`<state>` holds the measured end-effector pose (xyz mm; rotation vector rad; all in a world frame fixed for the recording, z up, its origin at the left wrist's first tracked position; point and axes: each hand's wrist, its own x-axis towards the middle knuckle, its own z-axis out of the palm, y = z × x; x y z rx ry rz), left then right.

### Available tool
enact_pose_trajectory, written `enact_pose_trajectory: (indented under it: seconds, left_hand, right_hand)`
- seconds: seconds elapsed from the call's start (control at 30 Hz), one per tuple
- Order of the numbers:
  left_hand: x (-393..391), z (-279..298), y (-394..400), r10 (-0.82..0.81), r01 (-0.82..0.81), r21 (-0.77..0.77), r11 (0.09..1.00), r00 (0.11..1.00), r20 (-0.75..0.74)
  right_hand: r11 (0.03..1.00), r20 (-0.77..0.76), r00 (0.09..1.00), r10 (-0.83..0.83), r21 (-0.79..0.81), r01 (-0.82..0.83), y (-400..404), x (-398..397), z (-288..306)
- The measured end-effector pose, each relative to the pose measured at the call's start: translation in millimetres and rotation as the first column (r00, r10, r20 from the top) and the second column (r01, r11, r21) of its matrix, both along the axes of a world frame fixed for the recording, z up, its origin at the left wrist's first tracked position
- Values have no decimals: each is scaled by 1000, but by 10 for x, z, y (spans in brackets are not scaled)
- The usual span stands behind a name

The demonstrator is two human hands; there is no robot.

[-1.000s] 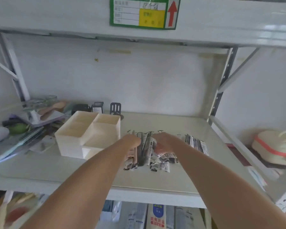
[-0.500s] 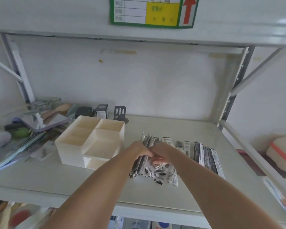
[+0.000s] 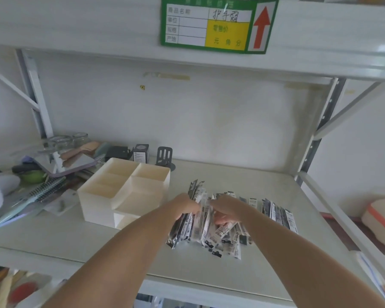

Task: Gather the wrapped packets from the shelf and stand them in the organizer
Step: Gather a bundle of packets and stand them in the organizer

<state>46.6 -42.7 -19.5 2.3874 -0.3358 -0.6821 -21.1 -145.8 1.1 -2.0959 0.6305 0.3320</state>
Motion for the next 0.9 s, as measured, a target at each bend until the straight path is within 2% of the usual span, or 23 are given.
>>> enact_pose_trajectory:
  seconds: [0.1, 0.2, 0.23, 0.3, 0.37, 0.43, 0.57, 0.63, 0.7, 0.77, 0.9]
  left_hand:
    - [-21, 75, -43, -7, 6, -100, 995, 1000, -2]
    - [-76, 319, -70, 45, -43, -281, 959, 999, 0]
    - [-85, 385, -95, 78, -78, -335, 939, 997, -16]
    - [279, 607, 409, 173, -149, -485, 862, 985, 5]
    - [350, 771, 407, 203, -177, -580, 795, 979, -21]
    - [368, 937, 456, 214, -187, -666, 722, 976, -43]
    - [366, 1251, 651, 115, -131, -830, 542, 990, -81]
    - [494, 1346, 855, 174, -64, -888, 455, 985, 18]
    - [653, 1384, 1063, 263, -22, -912, 409, 960, 95]
    - [873, 1372, 1231, 312, -10, -902, 431, 940, 139]
    - [1222, 1190, 1436, 280, 52, -808, 586, 924, 262]
  right_hand:
    - [959, 34, 986, -162, 241, 150, -62, 59, -23]
    - [854, 78, 951, -298, 467, 229, 36, 171, 3]
    - [829, 116, 939, -324, 513, 222, 72, 165, 51]
    - [810, 238, 926, -292, 577, 107, 759, 464, 345]
    - [803, 375, 876, -302, 596, 22, 885, 464, 593]
    - [822, 491, 833, -255, 564, -80, 936, 574, 767]
    - [906, 617, 764, -189, 409, -107, 1048, 731, 1010]
    - [950, 666, 740, -94, 283, -135, 1187, 841, 1096]
    - [961, 672, 740, -8, 211, -180, 1350, 908, 1130]
    - [965, 665, 744, 68, 146, -219, 1467, 1040, 1043]
    - [985, 594, 796, 116, 34, -169, 1551, 1311, 770]
